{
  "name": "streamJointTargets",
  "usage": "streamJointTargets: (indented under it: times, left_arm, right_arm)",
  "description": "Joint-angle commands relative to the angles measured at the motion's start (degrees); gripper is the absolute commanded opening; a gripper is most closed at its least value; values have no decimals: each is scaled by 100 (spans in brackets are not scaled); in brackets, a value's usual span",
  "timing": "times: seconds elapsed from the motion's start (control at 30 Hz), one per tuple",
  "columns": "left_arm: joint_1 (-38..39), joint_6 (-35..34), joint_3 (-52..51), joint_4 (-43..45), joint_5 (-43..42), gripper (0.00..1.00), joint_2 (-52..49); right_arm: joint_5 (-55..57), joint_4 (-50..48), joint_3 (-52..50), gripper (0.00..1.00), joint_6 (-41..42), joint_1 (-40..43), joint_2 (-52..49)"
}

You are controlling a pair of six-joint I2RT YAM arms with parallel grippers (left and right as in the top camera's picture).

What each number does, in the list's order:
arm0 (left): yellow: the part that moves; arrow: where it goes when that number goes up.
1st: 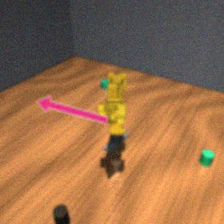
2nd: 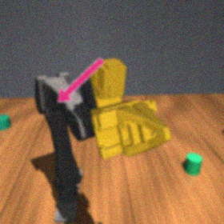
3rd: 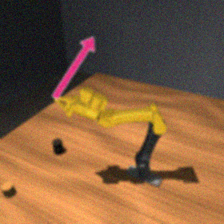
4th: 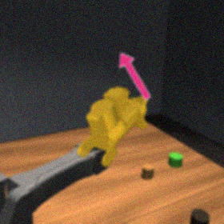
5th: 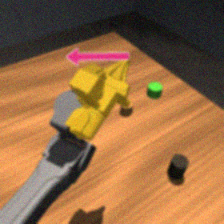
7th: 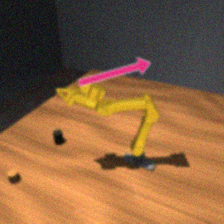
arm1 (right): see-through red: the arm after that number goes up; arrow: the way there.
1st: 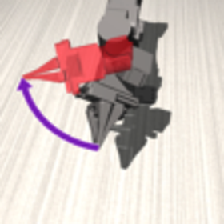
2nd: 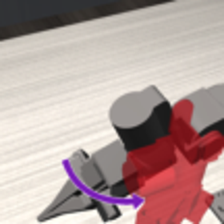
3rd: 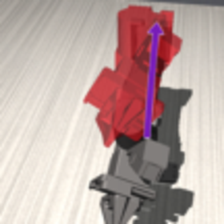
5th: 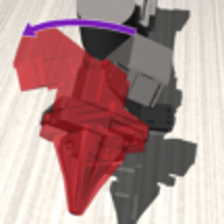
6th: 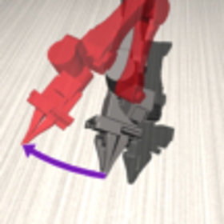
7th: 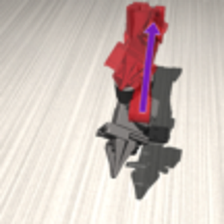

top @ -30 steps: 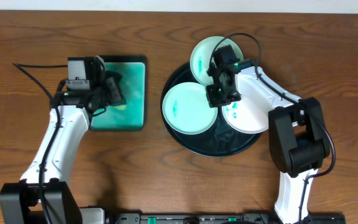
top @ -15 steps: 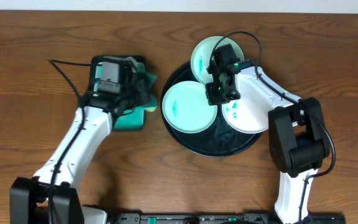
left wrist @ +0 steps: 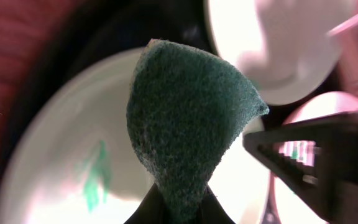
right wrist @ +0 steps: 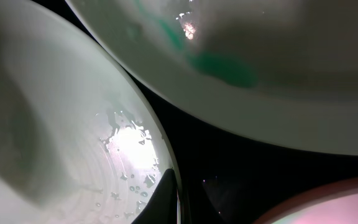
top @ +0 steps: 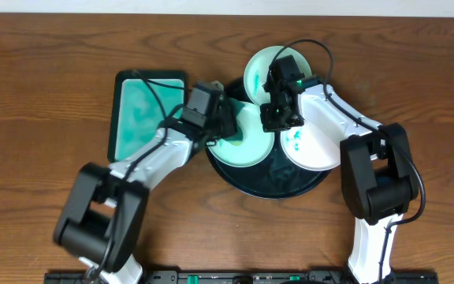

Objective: Clean dirty plates on tray and stack at the side
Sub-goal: 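Scrub the held plate with the sponge in the left gripper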

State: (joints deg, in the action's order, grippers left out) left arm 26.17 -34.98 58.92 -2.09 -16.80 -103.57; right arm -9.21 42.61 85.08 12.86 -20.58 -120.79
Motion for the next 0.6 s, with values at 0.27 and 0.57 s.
streamJointTargets:
  times: [0.27, 0.57]
  left_arm:
    - [295, -179, 94, 533, 20, 7, -664]
    - [323, -129, 94, -461, 2583, 7, -809]
  right_arm:
    - [-155, -57, -33, 1, 190, 101, -57]
    - [-155, -46, -33, 1, 190, 98, -57]
